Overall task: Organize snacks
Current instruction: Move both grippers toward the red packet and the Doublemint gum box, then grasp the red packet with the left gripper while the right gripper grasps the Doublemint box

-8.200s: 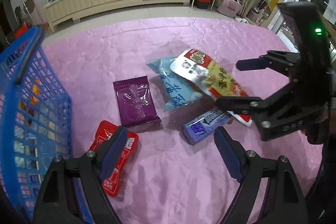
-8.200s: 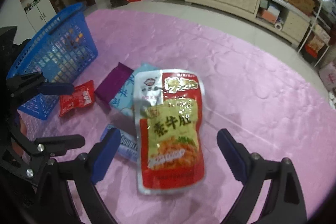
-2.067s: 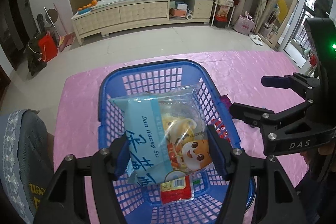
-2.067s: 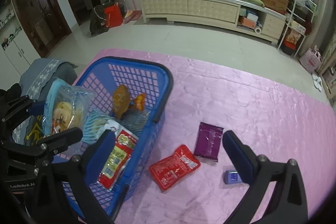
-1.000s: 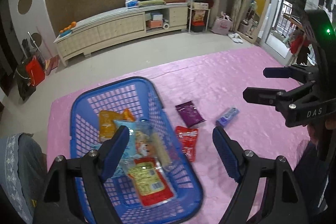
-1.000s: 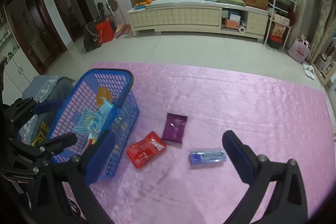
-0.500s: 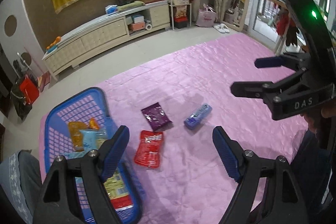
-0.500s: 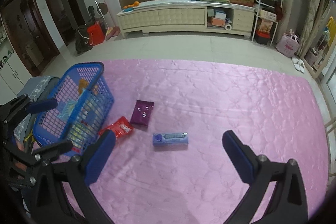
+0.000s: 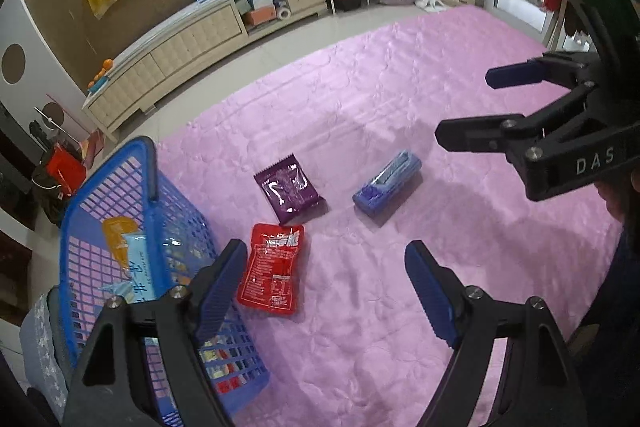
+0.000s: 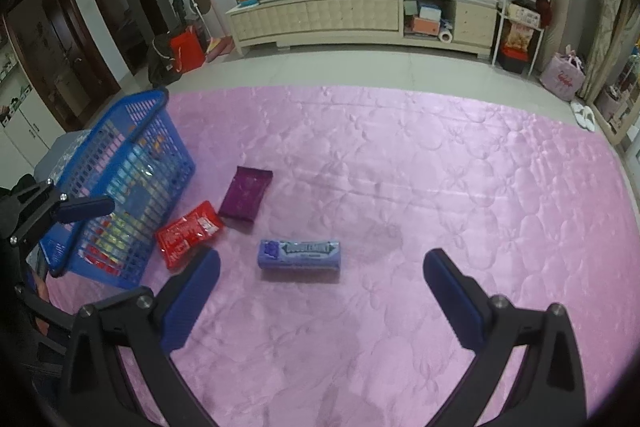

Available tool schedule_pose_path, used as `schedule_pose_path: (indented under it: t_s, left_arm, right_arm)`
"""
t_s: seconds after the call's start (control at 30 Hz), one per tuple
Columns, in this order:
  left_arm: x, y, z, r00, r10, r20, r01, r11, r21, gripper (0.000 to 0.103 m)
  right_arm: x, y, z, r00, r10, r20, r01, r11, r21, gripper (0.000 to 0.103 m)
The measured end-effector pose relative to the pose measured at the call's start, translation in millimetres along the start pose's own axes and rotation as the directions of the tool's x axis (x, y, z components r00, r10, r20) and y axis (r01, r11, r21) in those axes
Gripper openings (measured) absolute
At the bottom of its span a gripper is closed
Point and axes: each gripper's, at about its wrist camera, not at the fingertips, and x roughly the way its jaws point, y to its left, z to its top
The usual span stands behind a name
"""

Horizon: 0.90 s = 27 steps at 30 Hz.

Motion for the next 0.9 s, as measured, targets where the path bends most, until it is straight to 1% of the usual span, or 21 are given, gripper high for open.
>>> schedule_pose_path:
  t_s: [0.07,0.13,0.2,0.27,0.33,0.37,0.4,0.47,0.5,0.57,0.6,0.63,0.7,0.8,0.9]
  left_arm:
    - [10.5,-2.1,-0.8,1.000,0.005,-0.018,-0.005,1.000,0.000,0.078]
    - [25.1,-3.0,-2.2,0.998,0.022,-0.053,-0.022,1.000,0.006,0.073]
    - [37.5,-3.6,-3.3,0.996,0.035,-0.085,-0.034,0.999,0.017,0.064]
    - [50.7,0.3,-4.1,0.991,0.050,-0.126,-0.048,0.999,0.013,0.060]
    - [61.6,4.3,-3.9,0.985,0.074,-0.158,-0.075,0.997,0.003,0.059]
    - [67.1,5.8,-3.8,0.982,0.079,-0.173,-0.081,0.997,-0.004,0.057]
    - [72.0,6.4,-3.3,0.979,0.082,-0.186,-0.084,0.996,-0.006,0.056]
    - [82.9,6.5,-1.7,0.972,0.101,-0.210,-0.103,0.995,0.000,0.055]
    - [87.5,4.6,-2.0,0.968,0.112,-0.222,-0.114,0.993,0.005,0.052]
    - [96.8,2.8,-1.6,0.960,0.136,-0.246,-0.137,0.991,0.015,0.050]
    - [102.7,3.0,-1.4,0.951,0.165,-0.263,-0.164,0.986,0.023,0.046]
    - [108.5,3.6,-1.0,0.940,0.197,-0.279,-0.196,0.980,0.033,0.044]
    - [116.6,5.2,-0.4,0.931,0.218,-0.292,-0.217,0.976,0.036,0.042]
    - [126.0,10.4,0.2,0.924,0.222,-0.311,-0.223,0.974,0.033,0.037]
    - [131.9,14.1,3.8,0.923,0.230,-0.307,-0.233,0.972,0.029,0.036]
  right_arm:
    - [10.6,-1.3,-0.4,1.000,0.013,-0.012,-0.013,1.000,-0.013,0.103]
    - [22.5,-3.8,-1.0,1.000,0.012,-0.019,-0.013,0.999,-0.040,0.103]
    - [32.7,-4.7,-2.1,1.000,0.009,-0.026,-0.011,0.997,-0.072,0.103]
    - [40.1,-7.7,-3.6,0.999,0.015,-0.030,-0.017,0.996,-0.083,0.103]
    - [49.3,-11.9,-5.3,0.999,0.030,-0.041,-0.033,0.997,-0.074,0.103]
    - [52.3,-12.6,-5.2,0.998,0.029,-0.048,-0.032,0.997,-0.073,0.103]
    - [54.9,-13.1,-4.5,0.998,0.026,-0.052,-0.030,0.997,-0.075,0.103]
    - [58.1,-12.9,-2.0,0.998,0.027,-0.054,-0.031,0.996,-0.081,0.103]
    - [59.7,-11.0,-1.2,0.998,0.029,-0.052,-0.033,0.996,-0.087,0.103]
    - [62.6,-9.7,0.9,0.998,0.029,-0.057,-0.035,0.994,-0.101,0.103]
    - [63.3,-9.4,1.8,0.998,0.031,-0.060,-0.038,0.993,-0.108,0.103]
    - [64.4,-8.5,2.8,0.997,0.034,-0.063,-0.041,0.992,-0.116,0.103]
    - [64.6,-8.1,2.7,0.997,0.039,-0.063,-0.046,0.991,-0.124,0.103]
    - [65.8,-10.2,3.4,0.997,0.040,-0.065,-0.049,0.990,-0.132,0.103]
    - [64.3,-12.2,2.5,0.998,0.038,-0.057,-0.046,0.988,-0.150,0.103]
